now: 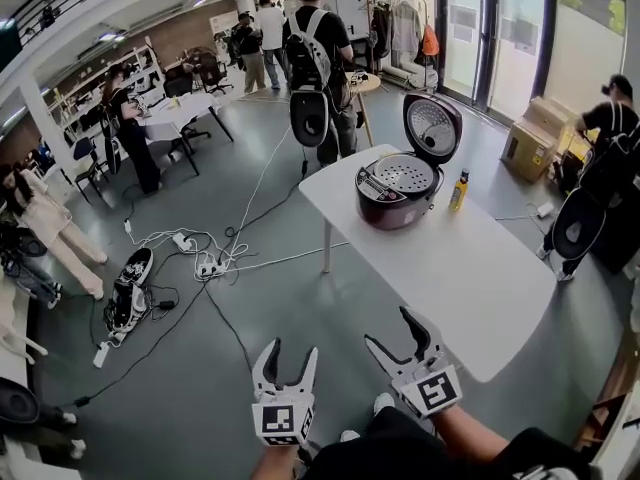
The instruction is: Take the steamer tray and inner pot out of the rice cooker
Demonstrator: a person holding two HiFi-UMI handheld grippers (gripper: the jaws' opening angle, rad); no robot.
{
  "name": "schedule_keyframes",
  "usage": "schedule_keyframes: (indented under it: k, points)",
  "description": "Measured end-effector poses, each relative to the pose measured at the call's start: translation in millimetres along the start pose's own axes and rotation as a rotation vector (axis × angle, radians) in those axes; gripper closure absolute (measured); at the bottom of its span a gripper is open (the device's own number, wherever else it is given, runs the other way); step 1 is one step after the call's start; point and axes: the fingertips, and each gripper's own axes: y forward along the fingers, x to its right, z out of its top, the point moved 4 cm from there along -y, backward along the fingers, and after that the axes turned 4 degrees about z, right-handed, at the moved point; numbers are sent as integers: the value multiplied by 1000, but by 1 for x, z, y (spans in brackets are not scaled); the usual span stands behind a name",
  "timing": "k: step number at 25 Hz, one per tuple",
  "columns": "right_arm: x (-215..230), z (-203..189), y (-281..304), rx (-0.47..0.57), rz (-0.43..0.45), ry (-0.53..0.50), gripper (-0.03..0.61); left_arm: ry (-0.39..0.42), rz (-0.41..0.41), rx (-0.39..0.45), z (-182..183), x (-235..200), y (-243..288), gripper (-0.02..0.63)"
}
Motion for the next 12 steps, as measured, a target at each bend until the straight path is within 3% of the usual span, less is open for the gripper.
schedule_keyframes:
  k: [5, 7, 12]
  points:
    - [15, -4, 17, 37, -115, -7, 79, -19, 99, 57, 0, -27, 11, 36]
    - [23, -5, 26, 48, -152, -14, 39, -19, 122, 64, -1, -36, 19, 20]
    - [49, -18, 55, 38, -186, 0, 31, -11, 103, 38, -4, -47, 54, 20]
